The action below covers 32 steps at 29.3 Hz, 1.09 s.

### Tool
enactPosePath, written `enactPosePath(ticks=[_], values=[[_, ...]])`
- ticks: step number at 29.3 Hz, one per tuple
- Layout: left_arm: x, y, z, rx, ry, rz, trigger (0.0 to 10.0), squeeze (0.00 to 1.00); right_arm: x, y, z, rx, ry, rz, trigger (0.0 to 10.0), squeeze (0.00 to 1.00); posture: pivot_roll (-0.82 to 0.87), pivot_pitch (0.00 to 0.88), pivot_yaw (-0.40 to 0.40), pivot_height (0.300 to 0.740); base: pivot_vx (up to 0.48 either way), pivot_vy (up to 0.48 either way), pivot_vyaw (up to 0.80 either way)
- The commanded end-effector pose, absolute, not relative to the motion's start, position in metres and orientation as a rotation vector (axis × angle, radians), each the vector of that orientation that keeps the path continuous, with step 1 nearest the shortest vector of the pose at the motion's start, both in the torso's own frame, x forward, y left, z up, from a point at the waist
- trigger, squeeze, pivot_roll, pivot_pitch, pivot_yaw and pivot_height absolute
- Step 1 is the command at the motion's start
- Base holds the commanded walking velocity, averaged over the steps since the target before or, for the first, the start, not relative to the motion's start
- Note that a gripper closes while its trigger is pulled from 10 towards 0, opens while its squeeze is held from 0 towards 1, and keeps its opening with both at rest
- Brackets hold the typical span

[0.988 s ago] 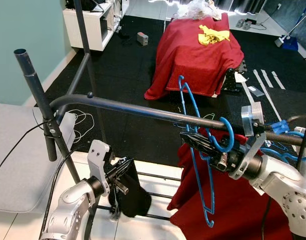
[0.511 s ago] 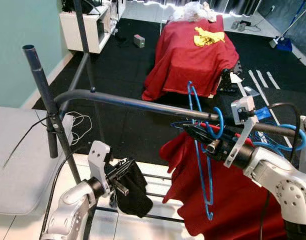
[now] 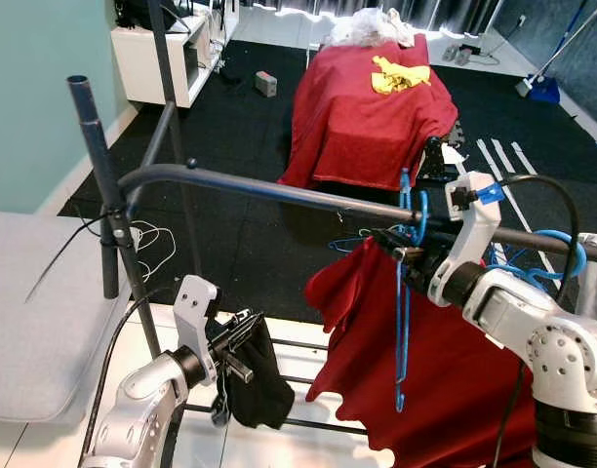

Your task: Hang hanger

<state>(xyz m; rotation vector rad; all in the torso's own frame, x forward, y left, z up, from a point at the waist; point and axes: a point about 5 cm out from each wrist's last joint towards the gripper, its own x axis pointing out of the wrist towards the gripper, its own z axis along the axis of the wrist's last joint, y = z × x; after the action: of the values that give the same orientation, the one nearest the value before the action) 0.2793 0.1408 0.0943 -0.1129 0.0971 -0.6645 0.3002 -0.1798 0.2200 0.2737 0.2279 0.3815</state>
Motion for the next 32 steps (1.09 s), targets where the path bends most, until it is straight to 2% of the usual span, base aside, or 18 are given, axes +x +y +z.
enactPosePath(ticks=[1, 11, 12, 22, 27, 30, 32], values=[[0.276, 0.138, 0.092, -0.101, 0.113, -0.673, 10.0, 0.00, 0.301, -0.193, 0.189, 0.302, 0.388, 0.267, 10.0, 0.00, -0.02, 0.175, -0.083, 0.740, 0.000, 0.000, 0.00], [0.276, 0.137, 0.089, -0.083, 0.130, -0.668, 10.0, 0.00, 0.297, -0.188, 0.169, 0.274, 0.507, 0.176, 10.0, 0.00, -0.02, 0.177, -0.084, 0.740, 0.000, 0.000, 0.00], [0.275, 0.138, 0.089, -0.077, 0.135, -0.667, 10.0, 0.00, 0.296, -0.187, 0.166, 0.277, 0.521, 0.170, 10.0, 0.98, -0.02, 0.179, -0.082, 0.740, 0.000, 0.000, 0.00], [0.275, 0.139, 0.088, -0.067, 0.143, -0.664, 10.0, 0.00, 0.296, -0.181, 0.172, 0.278, 0.480, 0.181, 10.0, 1.00, -0.02, 0.181, -0.083, 0.740, 0.000, 0.000, 0.00], [0.273, 0.139, 0.088, -0.073, 0.144, -0.679, 10.0, 0.00, 0.287, -0.171, 0.180, 0.176, 0.441, 0.250, 10.0, 1.00, -0.02, 0.181, -0.081, 0.740, 0.000, 0.000, 0.00], [0.273, 0.138, 0.089, -0.085, 0.140, -0.712, 10.0, 0.00, 0.273, -0.166, 0.180, -0.046, 0.449, 0.236, 10.0, 1.00, -0.04, 0.176, -0.075, 0.740, 0.000, 0.000, 0.00], [0.273, 0.138, 0.089, -0.085, 0.140, -0.712, 10.0, 0.00, 0.273, -0.166, 0.180, -0.046, 0.449, 0.236, 10.0, 1.00, -0.04, 0.176, -0.075, 0.740, 0.000, 0.000, 0.00]])
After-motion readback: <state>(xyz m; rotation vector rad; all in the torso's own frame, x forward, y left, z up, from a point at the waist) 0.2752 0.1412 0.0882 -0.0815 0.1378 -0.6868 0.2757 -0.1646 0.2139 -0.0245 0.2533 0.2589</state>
